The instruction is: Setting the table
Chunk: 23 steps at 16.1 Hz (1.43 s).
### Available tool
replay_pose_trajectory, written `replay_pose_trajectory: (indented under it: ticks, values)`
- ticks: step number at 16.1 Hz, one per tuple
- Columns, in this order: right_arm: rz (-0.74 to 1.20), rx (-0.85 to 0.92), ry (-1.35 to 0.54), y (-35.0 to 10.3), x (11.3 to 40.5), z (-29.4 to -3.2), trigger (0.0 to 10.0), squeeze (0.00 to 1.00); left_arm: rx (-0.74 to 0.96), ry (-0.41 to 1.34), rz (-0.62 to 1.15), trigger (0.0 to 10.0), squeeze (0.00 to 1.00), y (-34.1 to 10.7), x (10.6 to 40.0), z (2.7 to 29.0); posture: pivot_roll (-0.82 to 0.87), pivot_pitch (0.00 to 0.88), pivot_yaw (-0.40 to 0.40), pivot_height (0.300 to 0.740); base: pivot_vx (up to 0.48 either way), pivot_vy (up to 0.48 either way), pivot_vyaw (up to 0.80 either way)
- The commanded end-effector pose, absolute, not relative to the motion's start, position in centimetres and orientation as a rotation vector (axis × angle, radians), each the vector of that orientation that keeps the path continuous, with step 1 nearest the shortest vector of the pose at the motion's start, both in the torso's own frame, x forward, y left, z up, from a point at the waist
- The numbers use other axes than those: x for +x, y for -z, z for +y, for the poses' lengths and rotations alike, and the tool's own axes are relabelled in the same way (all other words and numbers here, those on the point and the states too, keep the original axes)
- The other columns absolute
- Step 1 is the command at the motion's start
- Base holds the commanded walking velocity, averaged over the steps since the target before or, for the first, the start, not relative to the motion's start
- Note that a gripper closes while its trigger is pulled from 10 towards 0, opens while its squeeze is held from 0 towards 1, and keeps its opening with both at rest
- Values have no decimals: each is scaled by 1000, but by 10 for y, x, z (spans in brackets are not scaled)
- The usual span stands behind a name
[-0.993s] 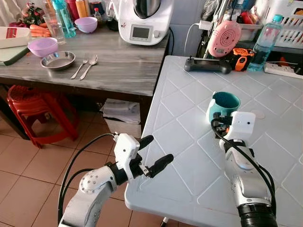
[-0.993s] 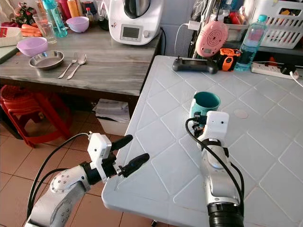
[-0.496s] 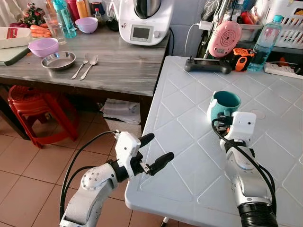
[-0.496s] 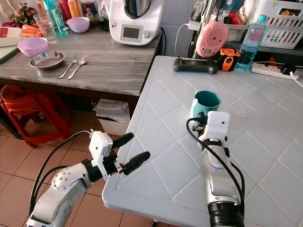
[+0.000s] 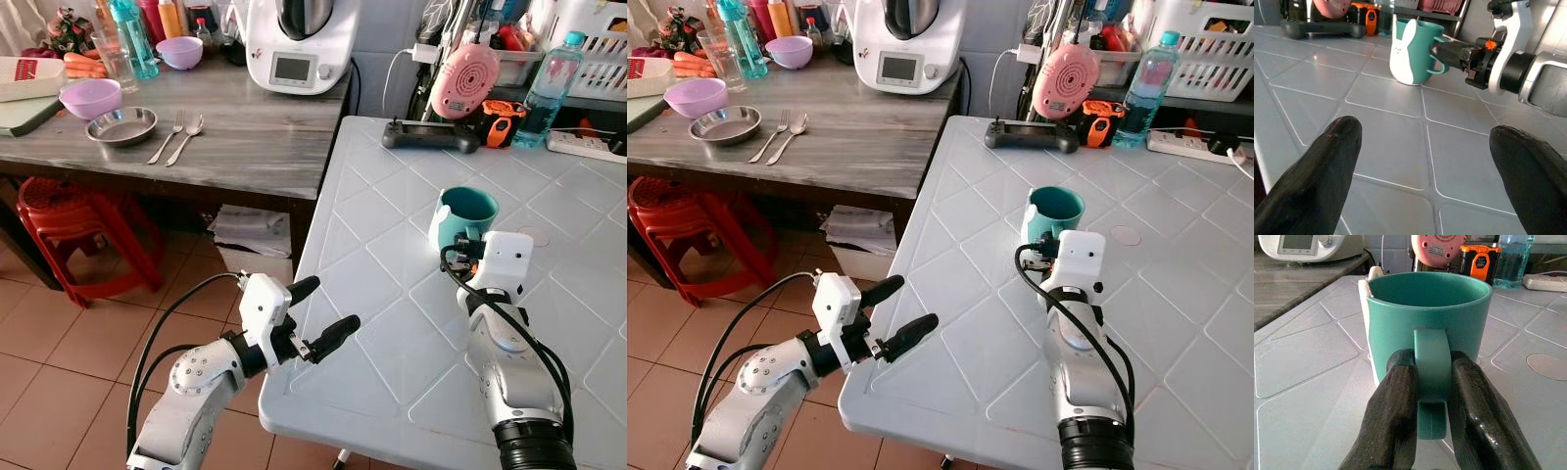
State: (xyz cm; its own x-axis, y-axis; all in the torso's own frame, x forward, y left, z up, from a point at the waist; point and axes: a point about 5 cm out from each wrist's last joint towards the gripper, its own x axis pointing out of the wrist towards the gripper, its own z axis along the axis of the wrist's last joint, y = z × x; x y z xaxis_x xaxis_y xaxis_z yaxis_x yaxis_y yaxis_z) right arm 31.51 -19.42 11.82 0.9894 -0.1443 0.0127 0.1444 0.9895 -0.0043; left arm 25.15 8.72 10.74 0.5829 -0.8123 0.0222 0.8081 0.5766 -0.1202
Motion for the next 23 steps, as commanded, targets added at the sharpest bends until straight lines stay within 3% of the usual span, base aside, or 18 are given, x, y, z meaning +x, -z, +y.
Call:
replay_pose_trajectory:
  ticks: [1, 2, 4, 5, 6, 9, 13, 19, 23]
  values:
    - [-42, -4, 150, -124, 315, -197, 0, 0, -93, 931, 13, 10000, 0, -110, 256, 88, -49, 0, 20, 740, 0, 0, 0]
    - [-42, -4, 150, -124, 315, -197, 0, 0, -93, 931, 13, 10000, 0, -110, 256, 88, -49, 0, 20, 740, 0, 0, 0]
    - [-75, 0, 151, -132, 310, -198, 471, 0, -33, 746, 38, 10000, 0, -108, 274, 98, -50, 0, 24, 740, 0, 0, 0]
    - [-83, 10, 155, -134, 307, -199, 7176, 0, -17, 711, 45, 10000, 0, -108, 278, 101, -50, 0, 24, 740, 0, 0, 0]
    - [-83, 0, 146, -134, 300, -200, 10000, 0, -14, 651, 40, 10000, 0, -110, 287, 109, -51, 0, 23, 740, 0, 0, 0]
    - [-56, -12, 134, -130, 283, -204, 10000, 0, -9, 582, 22, 10000, 0, -116, 301, 124, -55, 0, 21, 740, 0, 0, 0]
    - [-21, 12, 164, -127, 273, -212, 10000, 0, 3, 574, 25, 10000, 0, -115, 305, 126, -67, 0, 31, 740, 0, 65, -800]
    - [-12, 9, 130, -130, 272, -203, 10000, 0, -8, 580, 15, 10000, 0, -115, 308, 125, -67, 0, 35, 740, 0, 394, -558]
    - [-7, 0, 130, -130, 272, -204, 10000, 0, -9, 578, 17, 10000, 0, -112, 306, 125, -63, 0, 32, 740, 0, 475, 0]
